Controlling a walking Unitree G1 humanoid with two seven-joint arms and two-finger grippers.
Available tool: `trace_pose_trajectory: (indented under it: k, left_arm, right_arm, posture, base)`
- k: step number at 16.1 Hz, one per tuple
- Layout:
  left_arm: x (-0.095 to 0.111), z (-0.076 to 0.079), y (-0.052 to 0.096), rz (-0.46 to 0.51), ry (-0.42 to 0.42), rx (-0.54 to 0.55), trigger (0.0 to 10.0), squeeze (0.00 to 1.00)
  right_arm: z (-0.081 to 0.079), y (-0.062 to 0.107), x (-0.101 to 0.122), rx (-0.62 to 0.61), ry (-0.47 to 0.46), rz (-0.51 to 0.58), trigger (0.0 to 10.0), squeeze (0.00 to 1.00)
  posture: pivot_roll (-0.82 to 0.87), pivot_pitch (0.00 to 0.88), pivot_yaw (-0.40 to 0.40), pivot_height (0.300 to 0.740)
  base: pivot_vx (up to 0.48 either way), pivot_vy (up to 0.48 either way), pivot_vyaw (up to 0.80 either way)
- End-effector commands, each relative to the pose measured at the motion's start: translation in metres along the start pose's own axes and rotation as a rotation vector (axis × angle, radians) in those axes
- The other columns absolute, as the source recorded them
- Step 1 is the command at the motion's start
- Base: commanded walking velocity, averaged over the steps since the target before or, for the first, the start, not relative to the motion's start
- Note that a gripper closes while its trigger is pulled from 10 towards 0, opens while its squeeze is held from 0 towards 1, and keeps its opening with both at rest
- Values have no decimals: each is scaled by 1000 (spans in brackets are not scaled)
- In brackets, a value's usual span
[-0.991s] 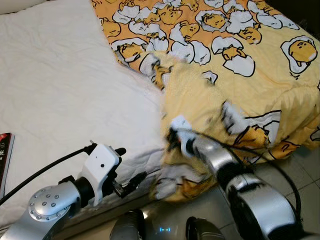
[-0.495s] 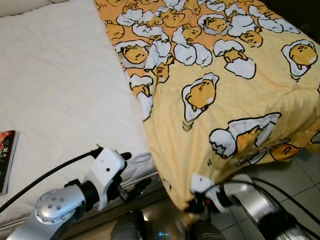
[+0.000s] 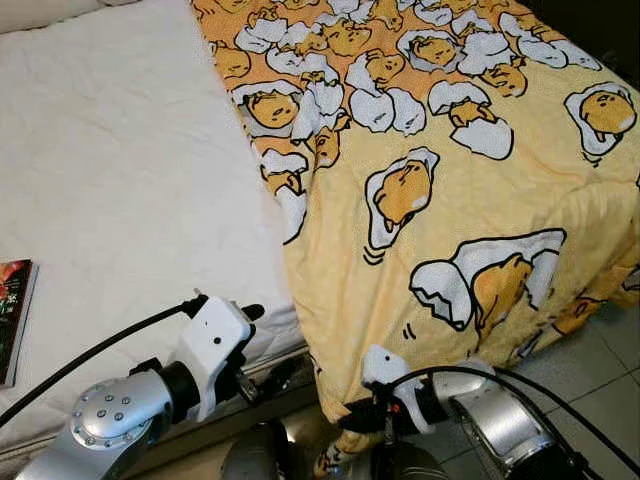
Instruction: Clean up the room
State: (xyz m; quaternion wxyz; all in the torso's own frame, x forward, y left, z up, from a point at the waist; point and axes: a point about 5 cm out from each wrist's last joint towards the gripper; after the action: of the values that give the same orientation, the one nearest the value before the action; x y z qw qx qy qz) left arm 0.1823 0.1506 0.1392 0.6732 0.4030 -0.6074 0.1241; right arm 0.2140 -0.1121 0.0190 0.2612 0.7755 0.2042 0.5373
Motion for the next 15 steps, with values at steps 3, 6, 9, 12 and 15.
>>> trace_pose_trajectory:
  k: [3,6,9,12,15]
  left_arm:
    - [-1,3,-1,-6,-14,-9,10000,0]
    - [-1,3,-5,1,-17,-6,10000,0]
    - [4,-6,-13,42,-11,46,10000,0]
    - [6,-16,-25,115,88,212,10000,0]
    - [1,-23,-29,164,189,380,10000,0]
  right_arm:
    - [0,0,-9,-40,1,-83,10000,1000]
    - [0,3,6,-74,-96,72,10000,1000]
    - [8,19,26,-214,-165,263,10000,1000]
    - [15,45,44,-510,-243,482,10000,1000]
    - [12,65,48,-791,-375,611,10000,0]
  posture:
    - [139,156,40,740]
    - [135,144,35,740]
    - [113,86,10,740]
    - [92,40,5,740]
    - [39,0,21,740]
  base:
    - [0,0,0]
    - [0,0,0]
    - [0,0,0]
    - [0,0,0]
    - [0,0,-246]
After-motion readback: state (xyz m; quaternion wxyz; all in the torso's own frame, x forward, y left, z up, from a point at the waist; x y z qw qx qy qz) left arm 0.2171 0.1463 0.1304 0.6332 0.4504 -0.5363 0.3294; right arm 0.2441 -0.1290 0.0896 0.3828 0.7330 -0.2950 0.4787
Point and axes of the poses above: a point about 5 cm out from each wrist's last joint towards the gripper, its own y axis pointing back from the gripper into the wrist, its own x axis along the axis of the wrist's last joint, z = x × y, and after that the axes turned 2 degrees about y, right-handed
